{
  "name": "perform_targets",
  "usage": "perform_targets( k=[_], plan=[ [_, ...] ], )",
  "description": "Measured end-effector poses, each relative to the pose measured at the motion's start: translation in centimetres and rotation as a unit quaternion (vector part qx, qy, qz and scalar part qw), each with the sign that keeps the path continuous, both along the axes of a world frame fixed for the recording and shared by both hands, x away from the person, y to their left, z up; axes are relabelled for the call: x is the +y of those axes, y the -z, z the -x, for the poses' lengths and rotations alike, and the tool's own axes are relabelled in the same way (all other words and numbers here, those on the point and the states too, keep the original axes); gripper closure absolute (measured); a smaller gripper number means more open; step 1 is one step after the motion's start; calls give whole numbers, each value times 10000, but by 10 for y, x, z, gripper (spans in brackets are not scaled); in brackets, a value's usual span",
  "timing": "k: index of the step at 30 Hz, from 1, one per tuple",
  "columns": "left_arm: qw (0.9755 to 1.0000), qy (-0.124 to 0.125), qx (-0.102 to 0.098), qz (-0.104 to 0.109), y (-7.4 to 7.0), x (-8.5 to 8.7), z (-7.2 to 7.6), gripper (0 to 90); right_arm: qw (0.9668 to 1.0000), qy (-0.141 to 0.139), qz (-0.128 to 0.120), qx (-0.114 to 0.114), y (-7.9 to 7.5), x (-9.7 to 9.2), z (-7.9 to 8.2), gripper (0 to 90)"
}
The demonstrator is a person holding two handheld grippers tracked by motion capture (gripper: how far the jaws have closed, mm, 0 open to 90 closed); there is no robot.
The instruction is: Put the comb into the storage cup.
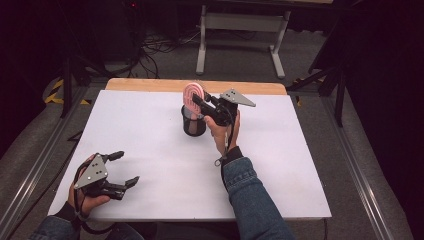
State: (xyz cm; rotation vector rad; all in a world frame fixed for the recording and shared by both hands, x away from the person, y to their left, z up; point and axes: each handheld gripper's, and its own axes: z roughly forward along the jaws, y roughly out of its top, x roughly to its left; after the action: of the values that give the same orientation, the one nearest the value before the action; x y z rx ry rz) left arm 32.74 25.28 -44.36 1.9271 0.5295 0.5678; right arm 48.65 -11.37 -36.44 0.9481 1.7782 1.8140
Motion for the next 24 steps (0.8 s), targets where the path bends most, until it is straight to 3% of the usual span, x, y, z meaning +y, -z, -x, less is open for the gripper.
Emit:
perform_targets(
  k=[13,24],
  plan=[
    [10000,-22,17,-10,0,-1,0,81,9996,220,171,103,0,-7,-7,622],
    [10000,-44,17,12,0,1,-1,81,9981,481,389,44,1,-12,-14,600]
  ],
)
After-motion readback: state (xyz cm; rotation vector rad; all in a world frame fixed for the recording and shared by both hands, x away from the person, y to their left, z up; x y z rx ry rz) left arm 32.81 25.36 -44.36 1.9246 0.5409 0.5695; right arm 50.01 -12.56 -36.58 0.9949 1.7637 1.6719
